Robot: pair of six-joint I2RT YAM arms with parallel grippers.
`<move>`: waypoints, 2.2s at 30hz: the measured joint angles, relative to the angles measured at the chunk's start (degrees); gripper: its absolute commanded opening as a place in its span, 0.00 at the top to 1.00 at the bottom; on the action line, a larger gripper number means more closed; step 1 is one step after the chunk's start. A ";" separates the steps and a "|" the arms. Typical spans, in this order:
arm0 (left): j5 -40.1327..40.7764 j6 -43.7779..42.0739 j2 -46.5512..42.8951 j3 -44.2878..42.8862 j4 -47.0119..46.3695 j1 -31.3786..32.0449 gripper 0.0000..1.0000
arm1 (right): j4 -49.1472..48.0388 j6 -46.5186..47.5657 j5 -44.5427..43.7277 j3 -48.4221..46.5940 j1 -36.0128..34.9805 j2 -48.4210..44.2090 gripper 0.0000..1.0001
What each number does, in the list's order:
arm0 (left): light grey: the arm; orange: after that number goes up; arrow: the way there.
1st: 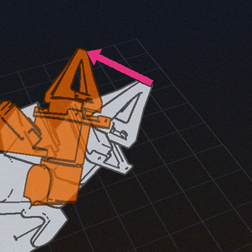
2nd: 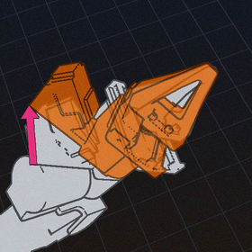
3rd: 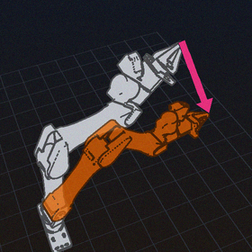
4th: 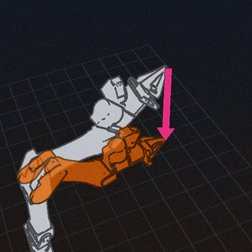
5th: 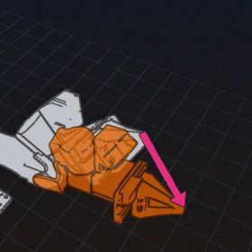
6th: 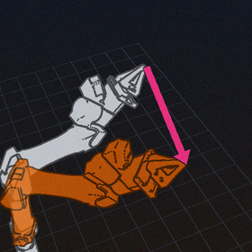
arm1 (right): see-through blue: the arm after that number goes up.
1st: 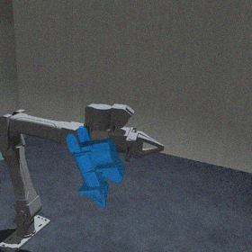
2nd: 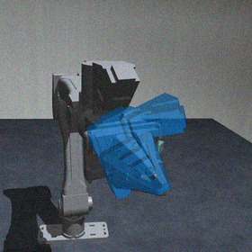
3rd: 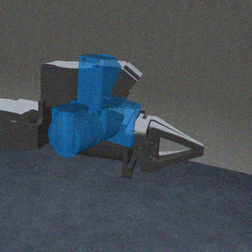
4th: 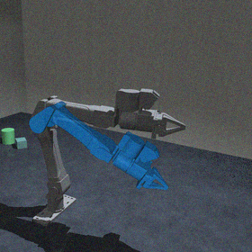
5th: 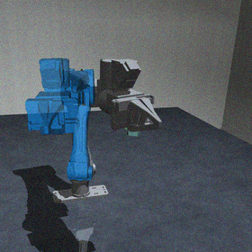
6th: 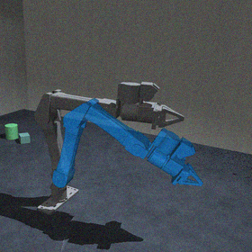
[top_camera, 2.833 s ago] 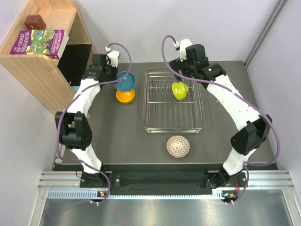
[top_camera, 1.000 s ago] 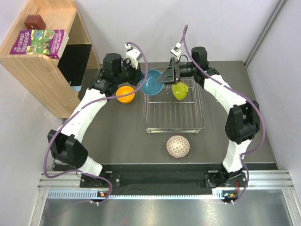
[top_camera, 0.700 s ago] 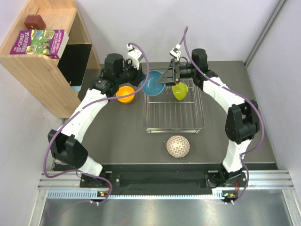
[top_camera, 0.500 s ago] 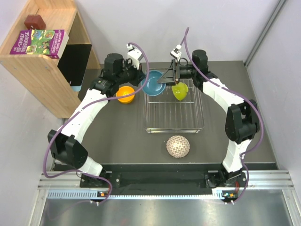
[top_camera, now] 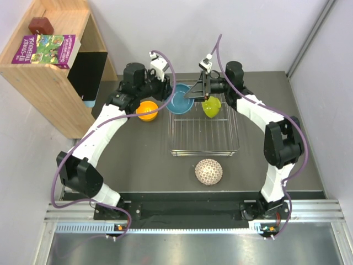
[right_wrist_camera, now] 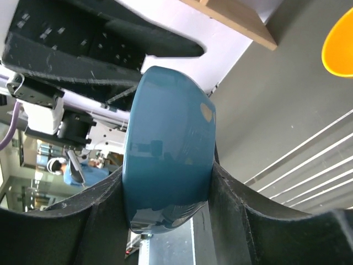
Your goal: Load the bowls into the dish rack
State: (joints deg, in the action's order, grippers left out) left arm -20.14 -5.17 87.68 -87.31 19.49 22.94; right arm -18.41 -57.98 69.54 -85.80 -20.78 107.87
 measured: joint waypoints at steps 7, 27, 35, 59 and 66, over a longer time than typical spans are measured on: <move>0.00 -0.11 0.04 0.00 -0.09 0.04 0.39 | -2.60 -1.62 0.66 0.04 -0.11 0.00 1.00; -3.76 2.45 0.02 0.00 -0.35 -0.81 0.30 | 10.25 8.72 -6.71 0.63 0.81 0.37 1.00; -4.00 3.58 -0.11 -0.98 -0.13 -2.05 0.11 | 23.67 18.91 -13.53 -3.43 1.03 0.52 1.00; 4.09 0.04 -6.12 13.22 2.38 -16.87 0.01 | 53.88 41.83 -60.61 -25.11 -0.52 0.55 1.00; 5.16 -1.27 -9.27 16.09 3.43 -18.86 0.01 | 53.55 46.97 -76.00 -26.32 -5.35 0.57 1.00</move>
State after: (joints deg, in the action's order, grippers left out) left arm -14.98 -6.44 78.41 -71.22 22.92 4.08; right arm 35.14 -11.00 -6.46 -112.12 -26.13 108.44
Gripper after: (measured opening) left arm 0.990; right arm 0.503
